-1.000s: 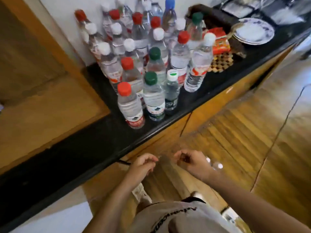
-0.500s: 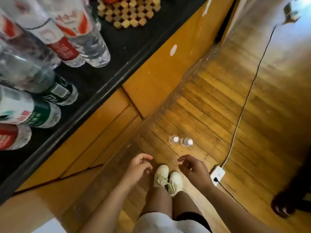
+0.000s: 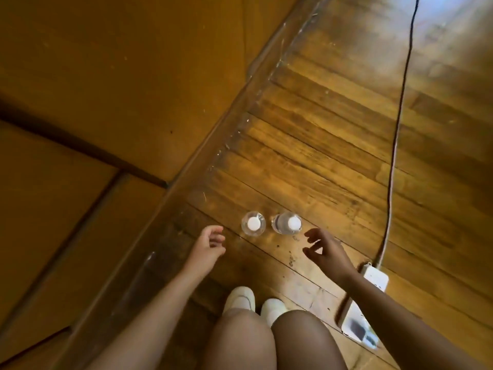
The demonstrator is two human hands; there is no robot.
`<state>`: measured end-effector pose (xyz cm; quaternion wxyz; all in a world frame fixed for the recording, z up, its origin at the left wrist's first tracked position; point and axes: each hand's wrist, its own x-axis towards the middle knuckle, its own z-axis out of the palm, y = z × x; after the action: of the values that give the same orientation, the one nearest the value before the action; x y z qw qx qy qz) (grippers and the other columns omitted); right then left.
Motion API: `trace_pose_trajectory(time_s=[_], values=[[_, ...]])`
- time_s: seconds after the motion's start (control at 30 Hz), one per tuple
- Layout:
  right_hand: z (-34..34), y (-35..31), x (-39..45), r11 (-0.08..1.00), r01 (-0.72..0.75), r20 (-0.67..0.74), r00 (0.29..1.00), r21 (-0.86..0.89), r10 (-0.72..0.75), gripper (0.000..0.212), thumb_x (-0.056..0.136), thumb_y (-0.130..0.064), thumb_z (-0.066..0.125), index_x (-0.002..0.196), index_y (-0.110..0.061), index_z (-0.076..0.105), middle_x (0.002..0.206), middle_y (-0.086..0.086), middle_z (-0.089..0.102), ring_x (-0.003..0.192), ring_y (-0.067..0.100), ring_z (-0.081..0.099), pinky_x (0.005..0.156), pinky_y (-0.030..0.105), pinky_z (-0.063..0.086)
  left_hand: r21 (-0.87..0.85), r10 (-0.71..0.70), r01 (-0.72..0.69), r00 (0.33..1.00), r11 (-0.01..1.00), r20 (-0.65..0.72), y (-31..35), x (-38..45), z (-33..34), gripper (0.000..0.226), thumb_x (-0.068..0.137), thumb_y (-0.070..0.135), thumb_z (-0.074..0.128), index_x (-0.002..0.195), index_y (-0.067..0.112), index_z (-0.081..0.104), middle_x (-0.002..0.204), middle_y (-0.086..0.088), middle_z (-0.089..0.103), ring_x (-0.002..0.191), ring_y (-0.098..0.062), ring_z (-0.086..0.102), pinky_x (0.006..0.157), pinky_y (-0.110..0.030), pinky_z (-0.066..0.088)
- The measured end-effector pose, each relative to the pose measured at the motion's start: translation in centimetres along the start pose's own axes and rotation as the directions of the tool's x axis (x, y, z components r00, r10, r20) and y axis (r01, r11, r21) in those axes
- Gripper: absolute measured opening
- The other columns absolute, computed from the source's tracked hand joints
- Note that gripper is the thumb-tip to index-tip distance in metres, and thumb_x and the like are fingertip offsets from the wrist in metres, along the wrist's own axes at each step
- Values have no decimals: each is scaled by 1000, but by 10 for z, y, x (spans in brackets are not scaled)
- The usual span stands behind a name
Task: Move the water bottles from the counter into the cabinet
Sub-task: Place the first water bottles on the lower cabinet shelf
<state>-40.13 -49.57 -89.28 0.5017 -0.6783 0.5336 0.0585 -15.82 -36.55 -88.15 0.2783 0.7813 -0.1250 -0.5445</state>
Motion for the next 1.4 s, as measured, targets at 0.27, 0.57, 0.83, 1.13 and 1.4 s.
trace_pose_trajectory(time_s=[0.27, 0.57, 0.83, 1.13, 1.4], values=[[60, 71, 97, 954, 112, -66, 993, 277, -97, 84, 61, 3, 80, 130, -27, 40, 126, -4, 40, 115, 12, 43, 87, 24, 43, 94, 288, -298, 952, 950, 107, -44, 117, 59, 98, 60, -8, 79, 140, 22, 30, 145, -10, 34, 134, -24, 34, 110, -40, 33], [78, 74, 113, 822, 120, -59, 993, 556, -105, 72, 63, 7, 77, 114, -32, 45, 113, -5, 57, 106, 7, 53, 69, 6, 47, -158, 402, -376, 893, 913, 202, -59, 139, 73, 73, 58, -12, 78, 115, 26, 52, 114, 7, 60, 110, -13, 56, 88, -18, 48], [64, 59, 88, 774, 36, -11, 999, 632, -37, 67, 70, 15, 68, 129, -6, 43, 124, 11, 56, 108, 17, 54, 75, 18, 52, -172, 324, -300, 937, 938, 132, -42, 106, 57, 70, 59, -7, 79, 119, 15, 52, 107, 5, 63, 104, -11, 59, 77, -9, 49], [-15, -16, -30, 676, 15, 45, 996, 737, -71, 60, 63, -13, 73, 118, -21, 51, 106, -7, 67, 97, 5, 63, 72, 17, 52, -286, 305, -244, 932, 927, 195, 53, -25, 14, 79, 55, 9, 79, 123, 33, 46, 119, 6, 63, 110, -9, 60, 85, -22, 52], [-104, -133, -168, 626, 7, 79, 991, 780, -109, 51, 70, -19, 70, 118, -22, 55, 112, 1, 68, 103, 17, 64, 82, 29, 54, -429, 306, -180, 920, 885, 245, 141, -191, -26, 72, 48, 23, 78, 115, 28, 52, 103, 12, 71, 99, -6, 65, 74, -17, 52]])
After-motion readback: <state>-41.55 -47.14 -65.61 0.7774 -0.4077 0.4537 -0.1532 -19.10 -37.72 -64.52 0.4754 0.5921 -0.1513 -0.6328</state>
